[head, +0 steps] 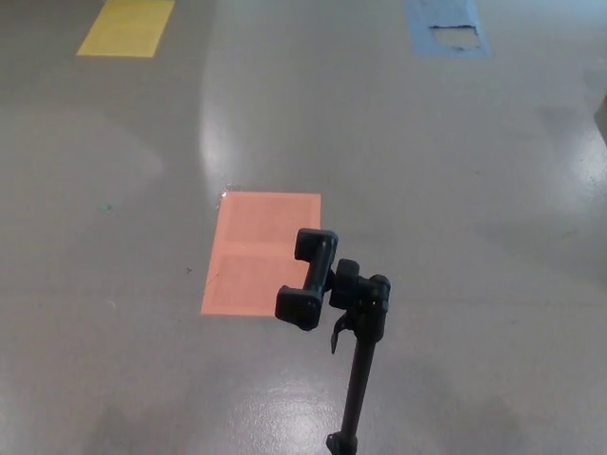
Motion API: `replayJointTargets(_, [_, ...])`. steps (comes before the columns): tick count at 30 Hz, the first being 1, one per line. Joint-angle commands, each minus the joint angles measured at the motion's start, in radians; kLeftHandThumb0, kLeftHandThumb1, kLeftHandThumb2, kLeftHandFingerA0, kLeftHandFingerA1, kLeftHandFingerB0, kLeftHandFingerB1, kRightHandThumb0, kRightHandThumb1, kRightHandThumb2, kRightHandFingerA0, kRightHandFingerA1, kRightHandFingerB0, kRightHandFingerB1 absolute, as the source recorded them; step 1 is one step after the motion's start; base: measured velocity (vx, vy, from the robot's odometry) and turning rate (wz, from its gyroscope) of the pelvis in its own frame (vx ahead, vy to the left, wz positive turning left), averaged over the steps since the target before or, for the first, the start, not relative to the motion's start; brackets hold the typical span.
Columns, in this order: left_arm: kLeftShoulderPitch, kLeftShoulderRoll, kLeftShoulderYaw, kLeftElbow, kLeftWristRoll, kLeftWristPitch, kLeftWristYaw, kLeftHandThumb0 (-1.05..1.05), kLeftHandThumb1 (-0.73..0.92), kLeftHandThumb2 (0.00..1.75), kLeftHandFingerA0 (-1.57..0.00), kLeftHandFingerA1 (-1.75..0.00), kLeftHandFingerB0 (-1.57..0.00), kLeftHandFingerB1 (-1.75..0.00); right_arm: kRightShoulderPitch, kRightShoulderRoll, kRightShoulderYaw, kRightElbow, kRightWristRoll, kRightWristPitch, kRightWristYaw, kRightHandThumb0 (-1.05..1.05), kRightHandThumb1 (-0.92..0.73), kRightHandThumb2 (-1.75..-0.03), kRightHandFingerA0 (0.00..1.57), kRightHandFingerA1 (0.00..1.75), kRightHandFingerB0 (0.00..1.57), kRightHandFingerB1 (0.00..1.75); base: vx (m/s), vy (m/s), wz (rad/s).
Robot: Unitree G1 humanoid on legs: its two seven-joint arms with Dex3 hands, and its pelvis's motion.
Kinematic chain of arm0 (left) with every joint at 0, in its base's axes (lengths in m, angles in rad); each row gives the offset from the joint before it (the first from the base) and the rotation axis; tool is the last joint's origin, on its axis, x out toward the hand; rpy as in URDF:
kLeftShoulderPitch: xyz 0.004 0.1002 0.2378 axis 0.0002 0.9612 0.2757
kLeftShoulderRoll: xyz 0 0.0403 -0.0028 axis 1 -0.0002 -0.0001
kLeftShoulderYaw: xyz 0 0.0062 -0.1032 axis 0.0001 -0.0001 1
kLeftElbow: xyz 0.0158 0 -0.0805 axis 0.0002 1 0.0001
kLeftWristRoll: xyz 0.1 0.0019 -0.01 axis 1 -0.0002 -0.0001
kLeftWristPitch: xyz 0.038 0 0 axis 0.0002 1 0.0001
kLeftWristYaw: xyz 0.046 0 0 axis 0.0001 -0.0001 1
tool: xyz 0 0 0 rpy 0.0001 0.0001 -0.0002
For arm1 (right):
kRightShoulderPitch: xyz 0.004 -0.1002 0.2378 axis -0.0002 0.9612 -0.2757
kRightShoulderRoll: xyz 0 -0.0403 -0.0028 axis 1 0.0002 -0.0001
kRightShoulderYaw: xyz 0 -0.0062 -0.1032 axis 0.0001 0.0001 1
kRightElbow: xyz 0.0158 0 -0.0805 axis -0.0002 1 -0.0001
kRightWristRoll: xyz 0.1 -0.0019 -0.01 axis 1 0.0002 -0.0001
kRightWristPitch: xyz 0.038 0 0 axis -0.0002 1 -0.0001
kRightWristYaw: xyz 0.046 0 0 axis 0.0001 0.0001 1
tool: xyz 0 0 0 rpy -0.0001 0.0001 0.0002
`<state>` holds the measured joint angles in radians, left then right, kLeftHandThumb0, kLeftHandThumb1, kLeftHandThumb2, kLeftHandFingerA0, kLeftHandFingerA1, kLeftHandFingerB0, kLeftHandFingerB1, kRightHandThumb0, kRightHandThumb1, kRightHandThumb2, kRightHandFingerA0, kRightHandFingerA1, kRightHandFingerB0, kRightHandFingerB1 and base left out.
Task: The robot uses its left hand to grab the top of a phone stand kept on the floor and tilt it upwards to adjust its angle
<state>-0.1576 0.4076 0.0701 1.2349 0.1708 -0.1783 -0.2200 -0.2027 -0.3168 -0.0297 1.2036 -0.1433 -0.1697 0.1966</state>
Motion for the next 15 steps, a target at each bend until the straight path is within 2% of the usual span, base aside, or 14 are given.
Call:
replayJointTargets(1, [0.004,0.024,0.007,0.029,-0.023,-0.054,-0.044,-0.69,0.79,0.64,-0.27,-0.36,-0.25,-0.30,0.000,-0.020,0.001,0.033,0.003,-0.055,0.021,-0.38,-0.48,-1.07,0.01,0.50,0.00,0.48,0.00,0.000,0.00])
replayJointTargets(6, [-0.019,0.025,0.008,0.033,-0.029,-0.047,-0.043,-0.68,0.78,0.64,-0.27,-0.34,-0.27,-0.30,-0.023,-0.018,0.005,0.035,-0.003,-0.071,-0.008,-0.38,-0.46,-1.06,0.02,0.51,0.00,0.49,0.00,0.000,0.00])
replayJointTargets(8, [-0.017,0.020,0.016,0.033,-0.041,-0.057,-0.047,-0.68,0.78,0.64,-0.29,-0.34,-0.28,-0.31,-0.014,-0.014,-0.002,0.022,0.000,-0.114,-0.045,-0.38,-0.47,-1.07,0.02,0.51,0.00,0.49,0.00,0.000,0.00])
replayJointTargets(9, [-0.018,0.020,0.016,0.031,-0.041,-0.064,-0.043,-0.71,0.77,0.63,-0.28,-0.33,-0.26,-0.30,-0.012,-0.011,-0.004,0.016,-0.001,-0.134,-0.068,-0.77,-0.84,-0.65,0.19,0.40,0.18,0.33,0.00,0.000,0.00])
replayJointTargets(12, [-0.010,0.017,0.015,0.014,-0.039,-0.120,-0.024,-0.72,0.75,0.63,-0.32,-0.34,-0.26,-0.30,0.002,0.003,-0.017,-0.003,0.005,-0.217,-0.128,-0.75,-0.81,-0.64,0.22,0.42,0.19,0.35,0.00,0.000,0.00])
replayJointTargets(13, [-0.006,0.016,0.009,-0.002,-0.031,-0.150,-0.006,-0.77,0.62,0.91,-0.26,-0.45,-0.20,-0.41,0.012,0.013,-0.024,-0.023,0.012,-0.247,-0.146,-0.76,-0.82,-0.65,0.25,0.40,0.20,0.33,0.00,0.000,0.00])
replayJointTargets(15, [0.003,0.013,-0.002,-0.042,-0.020,-0.205,0.019,-0.76,0.62,0.91,-0.25,-0.45,-0.18,-0.41,0.035,0.029,-0.027,-0.068,0.011,-0.299,-0.176,-0.74,-0.84,-0.66,0.25,0.40,0.20,0.32,0.00,0.000,0.00])
